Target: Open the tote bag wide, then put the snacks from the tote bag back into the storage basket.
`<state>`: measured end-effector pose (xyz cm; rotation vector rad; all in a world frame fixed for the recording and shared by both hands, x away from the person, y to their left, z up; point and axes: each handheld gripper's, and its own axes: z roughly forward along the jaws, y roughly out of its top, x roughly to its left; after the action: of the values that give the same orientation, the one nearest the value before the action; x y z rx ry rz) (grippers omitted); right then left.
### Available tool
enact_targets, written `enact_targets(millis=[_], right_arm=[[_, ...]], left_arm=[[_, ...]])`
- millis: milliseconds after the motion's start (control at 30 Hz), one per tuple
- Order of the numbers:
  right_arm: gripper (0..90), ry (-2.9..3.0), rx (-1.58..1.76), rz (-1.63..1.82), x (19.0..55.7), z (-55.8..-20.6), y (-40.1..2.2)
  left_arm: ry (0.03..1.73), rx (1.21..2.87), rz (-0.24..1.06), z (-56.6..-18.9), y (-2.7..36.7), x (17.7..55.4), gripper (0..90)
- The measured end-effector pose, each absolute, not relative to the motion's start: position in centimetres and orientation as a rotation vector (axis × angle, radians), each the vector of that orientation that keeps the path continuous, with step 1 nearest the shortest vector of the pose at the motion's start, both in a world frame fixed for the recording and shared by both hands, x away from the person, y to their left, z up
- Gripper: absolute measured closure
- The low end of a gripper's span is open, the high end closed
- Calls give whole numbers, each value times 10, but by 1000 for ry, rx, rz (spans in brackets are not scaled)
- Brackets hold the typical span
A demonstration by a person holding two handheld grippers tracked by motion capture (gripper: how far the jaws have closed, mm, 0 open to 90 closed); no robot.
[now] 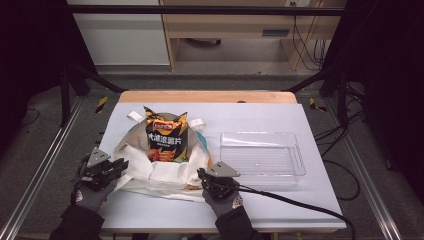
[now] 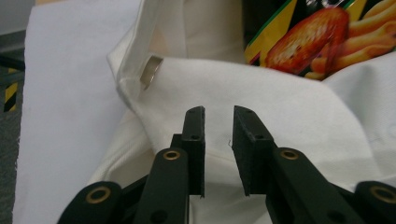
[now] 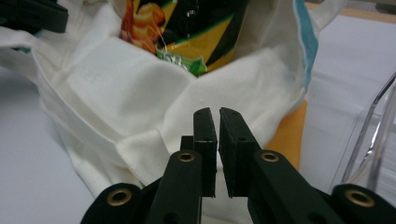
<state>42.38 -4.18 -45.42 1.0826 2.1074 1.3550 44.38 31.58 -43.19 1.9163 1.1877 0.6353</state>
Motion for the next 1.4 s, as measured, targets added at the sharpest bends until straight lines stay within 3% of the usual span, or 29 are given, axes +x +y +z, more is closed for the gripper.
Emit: enact_targets(millis=[367,567,833,1400], right_arm=[[756,2043,1049,1517,421,-420,-54],[600,2007,1059,1529,432,-401,-66],[485,1945,1037,1543,446,-381,-81],[454,1906,1028,1502,470,-350,-82]], left_arm=[[1136,1817,617,-409,310,435,608],[1139,1781,610,-401,308,436,529],[1133,1745,619,-387,308,440,490],[1095,1691,651,-357,290,461,462]])
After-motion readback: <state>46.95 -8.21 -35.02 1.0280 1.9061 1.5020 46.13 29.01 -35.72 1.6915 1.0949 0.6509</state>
